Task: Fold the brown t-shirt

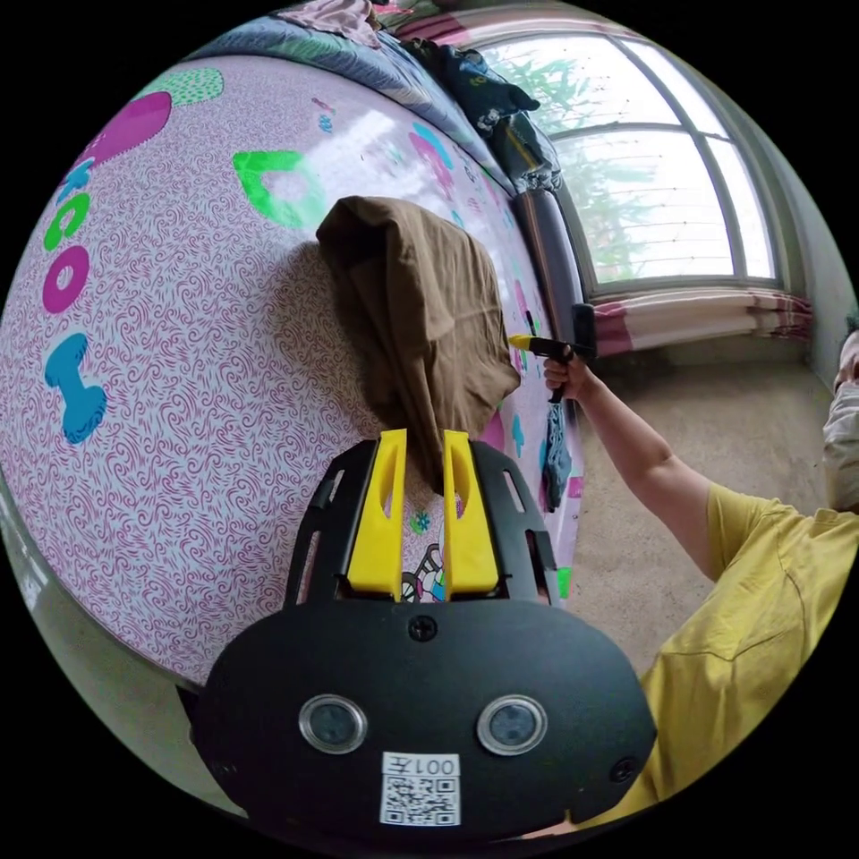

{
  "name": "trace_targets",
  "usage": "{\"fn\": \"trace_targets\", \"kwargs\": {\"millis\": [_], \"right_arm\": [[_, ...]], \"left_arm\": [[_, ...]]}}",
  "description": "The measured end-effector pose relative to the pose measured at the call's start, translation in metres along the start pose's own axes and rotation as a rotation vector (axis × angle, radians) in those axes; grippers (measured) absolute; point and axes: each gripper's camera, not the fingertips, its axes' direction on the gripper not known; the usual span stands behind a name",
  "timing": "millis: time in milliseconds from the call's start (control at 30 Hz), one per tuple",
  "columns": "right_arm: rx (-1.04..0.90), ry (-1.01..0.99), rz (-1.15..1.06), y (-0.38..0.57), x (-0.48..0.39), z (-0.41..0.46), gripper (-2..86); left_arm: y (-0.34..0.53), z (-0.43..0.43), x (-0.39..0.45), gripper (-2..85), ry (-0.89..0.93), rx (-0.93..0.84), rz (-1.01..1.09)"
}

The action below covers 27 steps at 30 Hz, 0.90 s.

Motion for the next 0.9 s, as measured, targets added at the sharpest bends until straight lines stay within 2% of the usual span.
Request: {"fn": "trace_targets", "kwargs": {"millis": [400,900], "right_arm": [[-0.061,-0.105,0.05,0.001,0.021,-0.013,10.1],[-0.072,-0.277,0.055,0.013,0.037,-0.026,9.0]], "left_arm": [[-0.014,0.001,-0.017,7.7,0.078,0.01,-0.12],[-0.018,0.01,-0.013,3.8,0.13,0.027,-0.116]]}}
